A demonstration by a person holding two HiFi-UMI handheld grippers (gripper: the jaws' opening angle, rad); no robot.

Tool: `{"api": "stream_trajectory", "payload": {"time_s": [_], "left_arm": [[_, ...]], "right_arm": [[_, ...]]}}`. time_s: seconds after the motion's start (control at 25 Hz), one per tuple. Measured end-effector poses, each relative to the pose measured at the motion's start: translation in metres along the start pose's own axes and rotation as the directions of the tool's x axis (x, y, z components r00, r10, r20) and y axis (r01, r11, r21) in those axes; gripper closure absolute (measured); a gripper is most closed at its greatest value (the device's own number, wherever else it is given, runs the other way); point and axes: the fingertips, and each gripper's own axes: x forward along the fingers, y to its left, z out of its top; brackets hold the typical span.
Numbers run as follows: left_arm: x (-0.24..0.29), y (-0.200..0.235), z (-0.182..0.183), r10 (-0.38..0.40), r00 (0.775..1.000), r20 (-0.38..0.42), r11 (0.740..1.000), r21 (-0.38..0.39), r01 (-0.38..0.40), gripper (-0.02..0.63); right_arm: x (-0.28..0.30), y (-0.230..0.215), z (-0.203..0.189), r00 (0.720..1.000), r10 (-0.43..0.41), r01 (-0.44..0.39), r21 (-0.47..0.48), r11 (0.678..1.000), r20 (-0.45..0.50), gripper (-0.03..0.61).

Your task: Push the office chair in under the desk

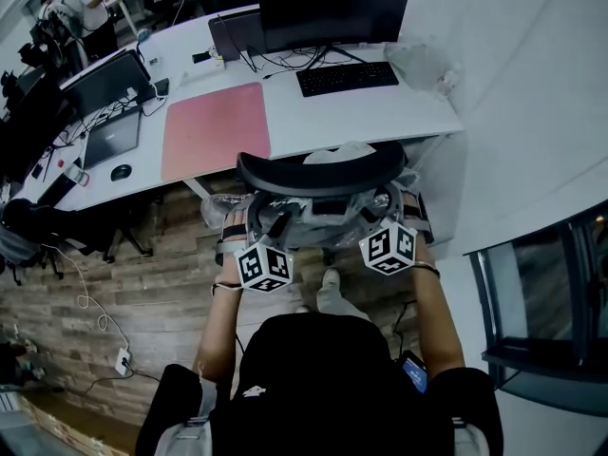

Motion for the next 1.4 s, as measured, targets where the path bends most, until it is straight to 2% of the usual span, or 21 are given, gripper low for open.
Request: {"api": "stream_trajectory", "payload": {"time_s": [0.68,1.4], "left_arm": [[0.042,0.018,0.005,0.016,0.999,-0.049,0.999,-0.044,-0.018,0.304],[0.098,0.042,0.014,0.027,0.997,-0.07,0.998,-0.052,-0.031,0.304]], "right_arm": [[0.037,-0.03,-0.008,0.999,0.013,-0.013,-0.021,1.0,0.04,0.27],[0.084,-0.071,-0.022,0.998,0.031,-0.029,-0.035,0.999,0.06,0.27]]}}
